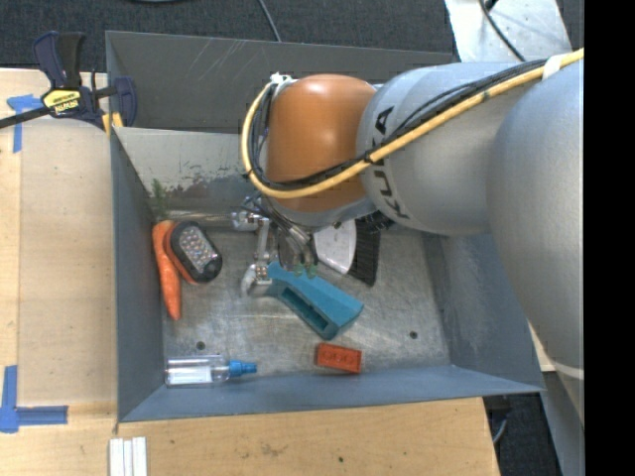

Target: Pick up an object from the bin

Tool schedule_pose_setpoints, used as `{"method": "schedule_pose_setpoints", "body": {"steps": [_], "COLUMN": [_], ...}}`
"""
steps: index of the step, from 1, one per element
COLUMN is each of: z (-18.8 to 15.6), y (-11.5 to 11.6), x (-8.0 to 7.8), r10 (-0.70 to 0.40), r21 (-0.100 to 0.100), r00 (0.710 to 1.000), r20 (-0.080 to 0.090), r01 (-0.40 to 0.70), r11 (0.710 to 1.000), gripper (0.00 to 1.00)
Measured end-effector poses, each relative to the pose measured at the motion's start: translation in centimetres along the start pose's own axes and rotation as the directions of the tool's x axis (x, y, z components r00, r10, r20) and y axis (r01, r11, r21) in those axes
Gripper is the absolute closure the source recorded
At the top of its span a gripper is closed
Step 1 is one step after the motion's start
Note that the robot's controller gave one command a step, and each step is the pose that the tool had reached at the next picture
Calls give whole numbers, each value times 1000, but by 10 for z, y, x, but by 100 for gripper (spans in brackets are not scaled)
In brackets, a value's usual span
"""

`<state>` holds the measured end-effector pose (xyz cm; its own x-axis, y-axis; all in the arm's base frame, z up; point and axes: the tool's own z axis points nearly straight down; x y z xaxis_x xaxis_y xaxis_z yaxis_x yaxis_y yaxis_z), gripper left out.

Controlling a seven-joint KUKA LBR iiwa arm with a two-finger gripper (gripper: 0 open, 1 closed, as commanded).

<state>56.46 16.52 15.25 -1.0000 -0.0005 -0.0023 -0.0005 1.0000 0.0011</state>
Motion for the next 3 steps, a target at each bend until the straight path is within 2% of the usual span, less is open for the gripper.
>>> {"method": "schedule_pose_setpoints", "body": {"steps": [1,2,3], "z": [43,46,42], "y": [41,59,51], "x": [-30,-36,-42], "r10": [111,-69,116], "r21": [-3,1,-1], "r00": [994,998,993], "r20": [7,2,3], "r01": [-111,69,-116], "r11": [994,998,993], "gripper": [0,0,0]}}
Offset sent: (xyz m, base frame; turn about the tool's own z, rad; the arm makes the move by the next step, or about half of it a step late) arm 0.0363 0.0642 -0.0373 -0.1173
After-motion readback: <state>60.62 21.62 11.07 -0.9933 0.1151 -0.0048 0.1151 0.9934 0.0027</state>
